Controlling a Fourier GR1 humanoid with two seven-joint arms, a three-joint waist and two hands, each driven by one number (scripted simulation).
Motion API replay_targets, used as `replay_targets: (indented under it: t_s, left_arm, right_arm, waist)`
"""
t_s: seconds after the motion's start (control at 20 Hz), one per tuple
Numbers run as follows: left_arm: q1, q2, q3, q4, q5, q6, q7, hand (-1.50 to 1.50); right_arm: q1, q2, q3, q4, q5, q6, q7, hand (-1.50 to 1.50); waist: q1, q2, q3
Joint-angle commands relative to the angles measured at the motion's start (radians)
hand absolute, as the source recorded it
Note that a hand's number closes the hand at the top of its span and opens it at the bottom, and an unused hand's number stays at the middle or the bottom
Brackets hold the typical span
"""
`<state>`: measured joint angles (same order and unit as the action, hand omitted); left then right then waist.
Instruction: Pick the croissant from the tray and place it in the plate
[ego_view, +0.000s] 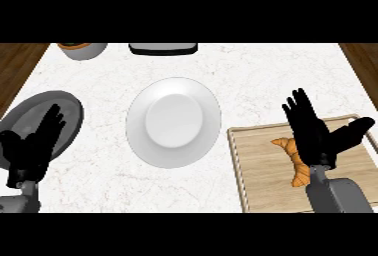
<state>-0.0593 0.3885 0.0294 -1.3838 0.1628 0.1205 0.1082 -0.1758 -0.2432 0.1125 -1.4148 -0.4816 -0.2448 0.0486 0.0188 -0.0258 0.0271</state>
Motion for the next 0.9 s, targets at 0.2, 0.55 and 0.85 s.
replay_targets:
  t_s: [0.2,0.55,0.85]
  left_arm:
    - [-0.186,0.012,-0.048,-0.136,-0.024,-0.044,-0.062,0.0]
    - [-0.229,0.011,-0.042,-0.174,0.018,-0.08,-0.021,0.0]
    - [-0.188,-0.007,-0.049,-0.218,-0.019,-0.075,-0.032,0.0]
  right_arm:
    - [-0.178,-0.021,0.314,-0.126,0.146,0.329,-0.098,1.5]
    - [-0.026,-0.079,0.518,-0.065,0.683,0.0,-0.203,-1.5]
    - [0.089,-0.039,0.358,0.046,0.494,0.047,-0.581,-1.5]
  waist:
    - [0.02,0.012,-0.027]
    - [-0.026,0.022,-0.026]
    - [-0.017,0.026,-0.026]
